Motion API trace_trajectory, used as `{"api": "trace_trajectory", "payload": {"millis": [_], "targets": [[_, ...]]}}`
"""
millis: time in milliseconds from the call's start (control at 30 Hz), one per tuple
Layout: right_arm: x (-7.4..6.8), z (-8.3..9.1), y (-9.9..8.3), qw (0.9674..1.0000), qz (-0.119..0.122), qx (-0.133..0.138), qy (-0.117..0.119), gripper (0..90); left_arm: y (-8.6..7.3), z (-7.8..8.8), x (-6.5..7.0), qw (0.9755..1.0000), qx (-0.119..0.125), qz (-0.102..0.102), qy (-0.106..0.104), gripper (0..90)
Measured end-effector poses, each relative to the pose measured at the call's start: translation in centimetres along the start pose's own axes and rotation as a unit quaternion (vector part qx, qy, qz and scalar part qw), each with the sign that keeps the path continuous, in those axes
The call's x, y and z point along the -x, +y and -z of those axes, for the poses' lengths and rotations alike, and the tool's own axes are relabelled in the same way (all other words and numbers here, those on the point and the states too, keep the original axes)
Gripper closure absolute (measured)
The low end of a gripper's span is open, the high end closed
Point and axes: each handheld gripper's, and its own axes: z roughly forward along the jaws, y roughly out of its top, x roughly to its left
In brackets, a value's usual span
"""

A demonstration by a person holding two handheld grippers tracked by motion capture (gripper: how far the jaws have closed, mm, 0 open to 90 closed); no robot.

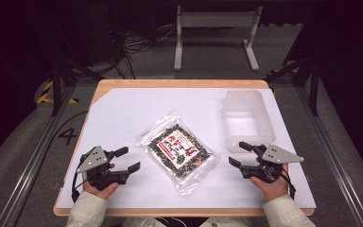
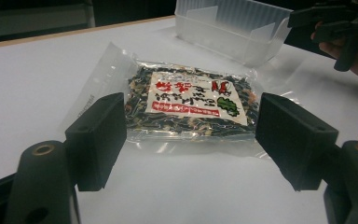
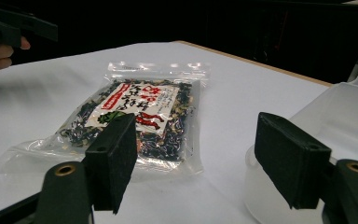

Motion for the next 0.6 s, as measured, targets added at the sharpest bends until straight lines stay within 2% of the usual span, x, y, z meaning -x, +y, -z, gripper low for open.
{"api": "trace_trajectory", "payload": {"millis": [100, 267, 533, 600], "targets": [[-0.1, 0.0, 0.0, 1.0000, 0.001, -0.001, 0.001, 29.4, 0.1, 0.0, -0.2, 0.9999, 0.006, 0.014, 0.003, 25.7], [-0.1, -0.1, -0.1, 1.0000, 0.003, -0.006, 0.000, 28.6, 0.5, -0.2, -0.3, 0.9996, 0.012, 0.024, 0.004, 25.1], [-0.3, -0.3, -0.1, 0.9999, 0.003, -0.017, 0.001, 27.8, 2.3, -1.4, -1.3, 0.9989, 0.017, 0.034, 0.027, 21.4], [-0.3, -0.3, -0.1, 0.9998, 0.003, -0.020, 0.000, 27.8, 2.4, -1.5, -1.4, 0.9989, 0.017, 0.034, 0.027, 20.6]]}}
